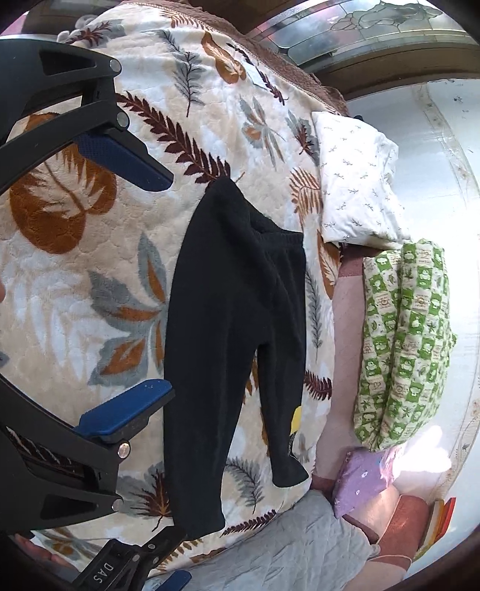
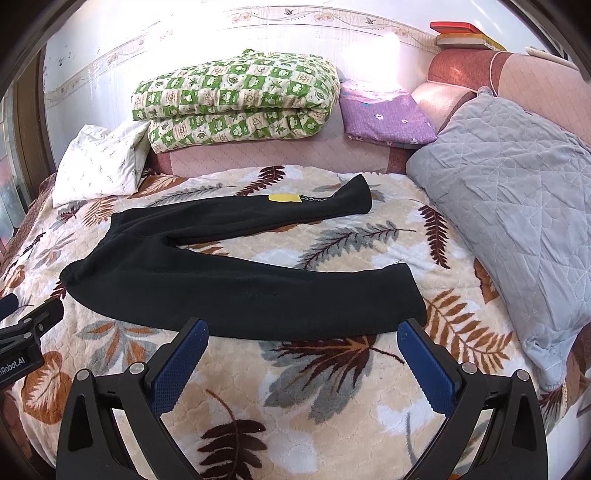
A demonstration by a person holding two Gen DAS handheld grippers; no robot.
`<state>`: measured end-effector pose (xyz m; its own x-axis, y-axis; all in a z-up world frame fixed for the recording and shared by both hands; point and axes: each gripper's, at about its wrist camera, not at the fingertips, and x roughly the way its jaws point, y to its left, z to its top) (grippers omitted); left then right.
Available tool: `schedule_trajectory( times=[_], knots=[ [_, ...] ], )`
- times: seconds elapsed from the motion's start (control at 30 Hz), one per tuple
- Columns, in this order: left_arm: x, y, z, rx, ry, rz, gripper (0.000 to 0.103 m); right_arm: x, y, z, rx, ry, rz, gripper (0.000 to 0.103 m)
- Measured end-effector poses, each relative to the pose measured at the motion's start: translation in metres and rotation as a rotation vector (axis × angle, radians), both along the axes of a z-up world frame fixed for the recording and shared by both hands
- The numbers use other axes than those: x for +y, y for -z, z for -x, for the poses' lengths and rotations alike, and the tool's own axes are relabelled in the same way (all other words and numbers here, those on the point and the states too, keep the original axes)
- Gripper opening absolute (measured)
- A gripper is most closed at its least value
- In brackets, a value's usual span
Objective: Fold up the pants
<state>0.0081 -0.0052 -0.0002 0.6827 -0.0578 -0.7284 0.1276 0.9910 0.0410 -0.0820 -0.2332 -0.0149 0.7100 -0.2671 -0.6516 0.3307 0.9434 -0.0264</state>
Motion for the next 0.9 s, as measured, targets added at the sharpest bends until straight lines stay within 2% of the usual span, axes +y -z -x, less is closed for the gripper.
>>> schedule_trajectory(
  times=[0.13,0.23,0.3,0.37,0.47,0.57,0.7,0.8,0.9],
  knots=[
    [0.002,0.004,-0.004,0.008,-0.009,-0.006,0.103,0.001,-0.001,-0.001,-0.001,0.004,0.009,0.103],
    [0.002,0.006,-0.008,0.015,-0.013,-0.005,0.103,0.006,-0.002,-0.004,0.011,0.025,0.074,0.103],
    [0.002,0.007,-0.013,0.018,-0.021,-0.005,0.103,0.003,-0.002,-0.012,0.038,0.048,0.077,0.103],
    [0.003,0.01,-0.018,0.024,-0.024,-0.001,0.103,-0.004,-0.001,-0.02,0.067,0.053,0.035,0.103],
    [0.005,0.014,-0.03,0.061,-0.007,0.051,0.103,-0.023,0.001,-0.027,0.068,0.054,-0.041,0.103],
    [0.006,0.018,-0.042,0.065,-0.018,0.064,0.103,-0.039,-0.002,-0.036,0.039,-0.017,-0.154,0.103],
    [0.003,0.022,-0.071,0.129,-0.009,0.034,0.103,-0.053,-0.008,-0.061,0.058,-0.108,-0.153,0.102],
    [0.003,0.023,-0.104,0.197,0.006,0.01,0.103,-0.075,-0.016,-0.084,0.059,-0.118,-0.176,0.102],
    [0.007,0.015,-0.138,0.205,0.008,-0.023,0.103,-0.111,-0.027,-0.118,0.07,-0.114,-0.214,0.103]
  ],
)
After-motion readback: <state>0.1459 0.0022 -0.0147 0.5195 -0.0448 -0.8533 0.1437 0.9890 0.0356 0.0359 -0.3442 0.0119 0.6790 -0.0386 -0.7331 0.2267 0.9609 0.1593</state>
